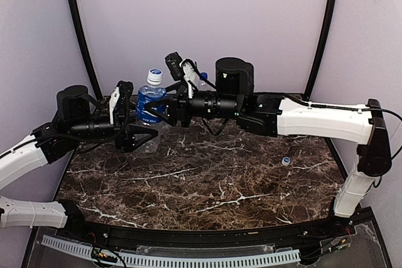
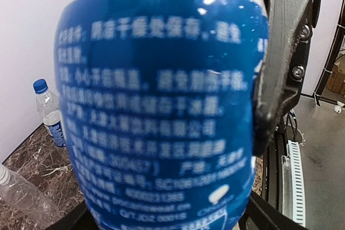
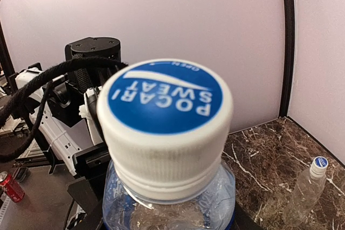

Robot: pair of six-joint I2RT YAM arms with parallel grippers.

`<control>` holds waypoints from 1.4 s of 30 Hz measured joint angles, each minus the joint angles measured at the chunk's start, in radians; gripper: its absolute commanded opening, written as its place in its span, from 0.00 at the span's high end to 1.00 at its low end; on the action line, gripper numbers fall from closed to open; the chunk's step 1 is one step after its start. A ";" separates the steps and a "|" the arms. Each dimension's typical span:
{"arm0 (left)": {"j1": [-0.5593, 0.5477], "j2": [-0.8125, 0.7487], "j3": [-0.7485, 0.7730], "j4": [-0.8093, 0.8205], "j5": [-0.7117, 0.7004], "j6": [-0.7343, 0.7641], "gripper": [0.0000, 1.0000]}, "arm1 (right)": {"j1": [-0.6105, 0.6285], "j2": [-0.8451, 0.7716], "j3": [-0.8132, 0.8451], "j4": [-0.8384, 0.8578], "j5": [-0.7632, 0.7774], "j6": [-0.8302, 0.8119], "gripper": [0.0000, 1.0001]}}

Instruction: Unscrew the bottle caps

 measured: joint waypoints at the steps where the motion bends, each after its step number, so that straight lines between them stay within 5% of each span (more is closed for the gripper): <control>1: 0.000 0.002 0.000 0.007 0.000 -0.007 0.20 | 0.000 0.000 0.000 0.003 -0.002 0.001 0.51; 5: 0.000 0.010 -0.001 0.026 0.001 -0.032 0.19 | 0.000 0.001 0.000 0.014 -0.011 0.005 0.51; 9: -0.001 0.020 -0.001 0.054 0.011 -0.058 0.03 | 0.000 0.002 0.000 0.015 -0.022 0.007 0.51; 16: -0.001 0.025 -0.002 0.075 0.015 -0.075 0.01 | 0.000 0.002 0.000 0.016 -0.029 0.010 0.51; 29: -0.001 0.025 -0.009 0.077 0.027 -0.080 0.37 | 0.000 0.002 0.000 0.015 -0.029 0.008 0.50; 33: -0.002 0.025 -0.010 0.077 0.034 -0.080 0.47 | 0.000 0.002 0.000 0.016 -0.024 0.005 0.32; 36: -0.003 0.025 -0.011 0.077 0.034 -0.078 0.51 | 0.000 0.002 0.000 0.011 -0.023 0.011 0.03; 42: -0.003 0.023 -0.015 0.068 0.006 -0.048 0.57 | -0.001 -0.003 -0.006 0.006 -0.029 0.001 0.01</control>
